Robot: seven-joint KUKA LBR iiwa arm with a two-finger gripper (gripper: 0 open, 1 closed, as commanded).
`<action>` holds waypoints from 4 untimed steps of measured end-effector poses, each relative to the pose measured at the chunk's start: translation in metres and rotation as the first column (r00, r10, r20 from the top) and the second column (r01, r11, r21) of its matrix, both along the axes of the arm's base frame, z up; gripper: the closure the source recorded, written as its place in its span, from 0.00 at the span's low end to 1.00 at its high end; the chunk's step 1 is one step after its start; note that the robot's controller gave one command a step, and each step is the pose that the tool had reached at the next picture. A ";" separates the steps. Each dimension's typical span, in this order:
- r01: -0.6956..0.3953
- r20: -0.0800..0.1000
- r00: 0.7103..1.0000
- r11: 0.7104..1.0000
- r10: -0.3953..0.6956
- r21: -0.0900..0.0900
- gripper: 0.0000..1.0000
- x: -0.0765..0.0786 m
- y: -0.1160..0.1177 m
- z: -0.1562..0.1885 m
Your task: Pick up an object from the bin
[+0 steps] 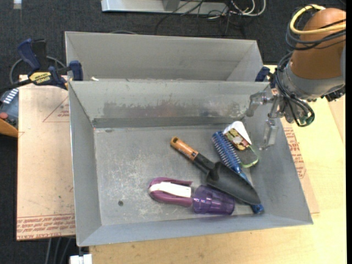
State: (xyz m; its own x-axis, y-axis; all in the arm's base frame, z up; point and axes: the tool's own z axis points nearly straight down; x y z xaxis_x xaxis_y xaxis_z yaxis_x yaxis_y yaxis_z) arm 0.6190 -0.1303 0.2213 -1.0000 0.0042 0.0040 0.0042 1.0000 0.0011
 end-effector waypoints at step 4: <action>0.002 0.018 1.000 1.000 -0.002 0.006 1.00 0.004 0.036 -0.145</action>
Offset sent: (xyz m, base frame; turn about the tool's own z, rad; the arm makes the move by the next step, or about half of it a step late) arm 0.0229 0.0248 -0.1329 -0.0358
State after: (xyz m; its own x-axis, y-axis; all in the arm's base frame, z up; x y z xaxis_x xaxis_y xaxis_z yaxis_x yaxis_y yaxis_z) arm 0.6228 -0.0947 0.0764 -0.9999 0.0059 -0.0137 0.0058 1.0000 0.0076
